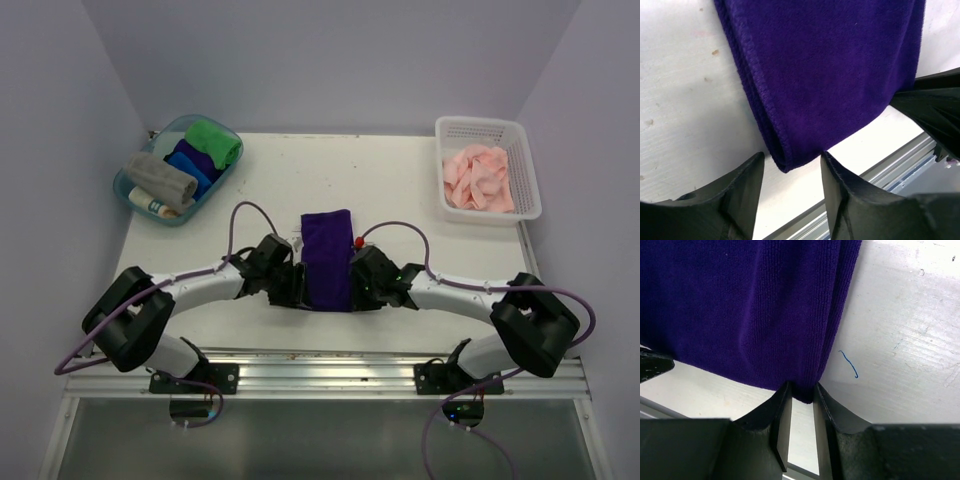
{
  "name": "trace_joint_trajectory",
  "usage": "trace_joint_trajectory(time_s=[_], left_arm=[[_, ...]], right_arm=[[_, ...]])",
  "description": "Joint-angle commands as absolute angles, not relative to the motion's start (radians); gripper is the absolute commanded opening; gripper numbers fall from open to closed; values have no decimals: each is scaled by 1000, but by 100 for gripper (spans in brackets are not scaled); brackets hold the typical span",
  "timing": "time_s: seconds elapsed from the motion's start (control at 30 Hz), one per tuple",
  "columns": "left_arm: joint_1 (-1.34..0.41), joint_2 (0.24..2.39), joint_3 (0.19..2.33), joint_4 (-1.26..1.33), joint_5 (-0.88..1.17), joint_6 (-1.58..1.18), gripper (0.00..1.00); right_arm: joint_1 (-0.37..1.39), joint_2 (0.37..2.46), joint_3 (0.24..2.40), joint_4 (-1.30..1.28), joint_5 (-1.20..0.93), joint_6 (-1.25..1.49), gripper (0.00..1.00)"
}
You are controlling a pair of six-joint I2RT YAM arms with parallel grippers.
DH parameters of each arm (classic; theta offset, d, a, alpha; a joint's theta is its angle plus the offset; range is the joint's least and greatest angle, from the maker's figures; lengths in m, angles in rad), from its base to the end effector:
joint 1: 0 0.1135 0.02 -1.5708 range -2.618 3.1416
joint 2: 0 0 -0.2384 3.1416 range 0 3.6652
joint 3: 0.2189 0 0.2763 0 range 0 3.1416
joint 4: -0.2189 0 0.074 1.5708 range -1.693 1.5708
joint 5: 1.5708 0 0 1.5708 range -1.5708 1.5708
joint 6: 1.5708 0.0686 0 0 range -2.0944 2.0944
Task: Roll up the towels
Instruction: Roll the towel
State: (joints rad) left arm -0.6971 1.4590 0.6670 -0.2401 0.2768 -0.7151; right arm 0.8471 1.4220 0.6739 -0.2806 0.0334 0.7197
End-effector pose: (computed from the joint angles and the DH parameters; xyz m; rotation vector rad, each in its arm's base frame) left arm 0.2160 -0.2053 0.0804 0.0825 2.7999 -0.7981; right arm 0.1982 0.2208 0.0877 -0.1588 2.6868 0.4959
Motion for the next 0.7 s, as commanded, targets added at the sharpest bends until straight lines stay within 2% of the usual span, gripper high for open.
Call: trace_joint_trajectory(time_s=[0.0, 0.1, 0.33, 0.43, 0.6, 0.67], left_arm=[[-706, 1440, 635, -271, 250, -715, 52], [-706, 1443, 630, -278, 244, -716, 44], [-707, 1448, 607, -267, 233, -730, 42], [-707, 1453, 606, -241, 239, -742, 36], [-710, 1465, 606, -229, 249, -749, 24], [-709, 1463, 607, -232, 245, -750, 18]], right_arm=[[853, 1422, 658, -256, 38, 735, 26], [853, 1416, 657, -259, 44, 736, 24], [853, 1407, 657, -265, 41, 732, 23], [853, 1402, 657, -267, 41, 732, 23], [853, 1391, 653, -268, 37, 727, 32], [853, 1388, 653, -268, 38, 724, 32]])
